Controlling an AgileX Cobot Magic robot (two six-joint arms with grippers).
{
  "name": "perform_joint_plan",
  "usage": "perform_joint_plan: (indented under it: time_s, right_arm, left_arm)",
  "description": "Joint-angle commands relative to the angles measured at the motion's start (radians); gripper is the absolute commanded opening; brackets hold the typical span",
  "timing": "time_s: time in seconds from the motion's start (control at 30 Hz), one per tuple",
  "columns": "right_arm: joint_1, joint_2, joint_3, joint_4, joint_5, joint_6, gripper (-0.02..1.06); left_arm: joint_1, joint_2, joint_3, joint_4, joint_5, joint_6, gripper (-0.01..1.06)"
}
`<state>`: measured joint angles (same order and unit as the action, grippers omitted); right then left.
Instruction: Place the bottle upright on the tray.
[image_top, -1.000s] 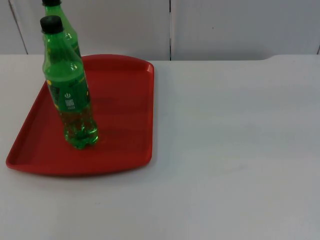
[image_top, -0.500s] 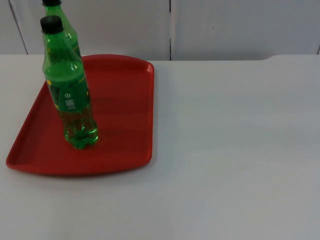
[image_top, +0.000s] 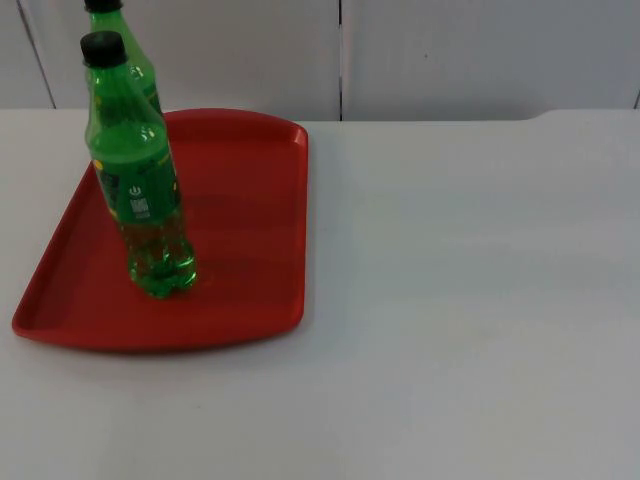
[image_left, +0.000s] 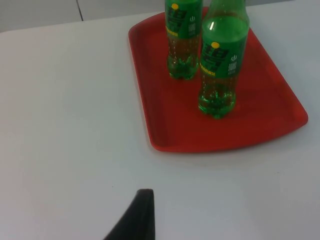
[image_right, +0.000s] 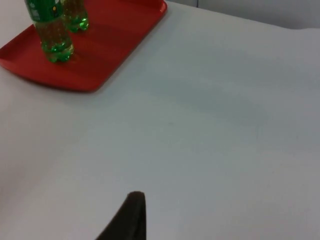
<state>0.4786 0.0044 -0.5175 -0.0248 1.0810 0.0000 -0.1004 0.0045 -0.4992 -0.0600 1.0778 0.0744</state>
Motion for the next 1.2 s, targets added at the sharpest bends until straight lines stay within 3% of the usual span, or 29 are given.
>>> perform_joint_plan:
  time_s: [0.0,0.4,0.53,1.17]
  right_arm:
    - [-0.04,-0.004,0.001,0.005,-0.004,-0.008,1.05]
    - [-0.333,-0.004,0.001,0.007,-0.004,-0.008,1.05]
    - [-0.381,-0.004,0.001,0.007,-0.004,-0.008,1.05]
    - [-0.389,-0.004,0.001,0.007,-0.004,-0.008,1.05]
  left_arm:
    - [0.0,-0.004,0.004,-0.004,-0.002,-0.001,1.05]
    - [0.0,-0.004,0.004,-0.004,-0.002,-0.001,1.05]
    - [0.0,-0.004,0.004,-0.004,-0.002,-0.001,1.05]
    - [0.0,-0.004,0.004,-0.004,-0.002,-0.001,1.05]
